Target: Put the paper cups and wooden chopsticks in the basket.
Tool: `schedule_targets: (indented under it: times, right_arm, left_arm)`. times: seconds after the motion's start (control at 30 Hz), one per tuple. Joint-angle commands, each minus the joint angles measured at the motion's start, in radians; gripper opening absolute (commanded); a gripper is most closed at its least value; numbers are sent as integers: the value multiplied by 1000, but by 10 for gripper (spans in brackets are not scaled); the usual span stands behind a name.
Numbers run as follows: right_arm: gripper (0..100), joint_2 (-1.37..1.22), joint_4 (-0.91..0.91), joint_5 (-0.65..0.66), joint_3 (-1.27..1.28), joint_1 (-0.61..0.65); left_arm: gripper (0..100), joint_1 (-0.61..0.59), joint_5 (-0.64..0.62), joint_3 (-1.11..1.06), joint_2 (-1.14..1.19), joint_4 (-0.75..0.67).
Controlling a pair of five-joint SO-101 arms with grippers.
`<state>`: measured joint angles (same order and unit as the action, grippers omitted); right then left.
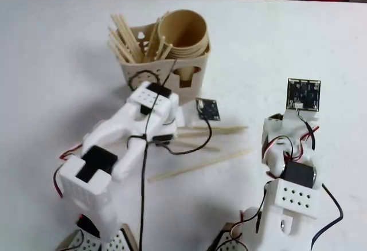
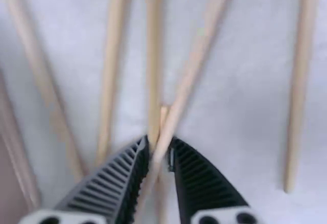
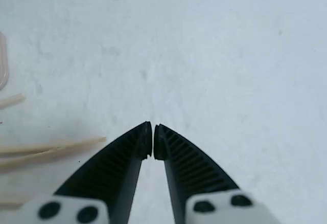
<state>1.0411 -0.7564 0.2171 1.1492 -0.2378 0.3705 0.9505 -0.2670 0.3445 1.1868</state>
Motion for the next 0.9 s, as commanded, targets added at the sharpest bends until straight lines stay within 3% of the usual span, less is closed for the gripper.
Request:
schedule_targets:
  times: [0.0,0.47,0.87]
  right_arm:
    - [25,22,19,-5,-3,-13]
    - [25,22,19,-5,-3,-13]
    - [25,22,19,-6,-3,-13]
  left_arm:
    - [35,18,-17,34,1,-9]
    - [24,22,-72,121,-70,137]
    - [24,19,-130,121,-286,230]
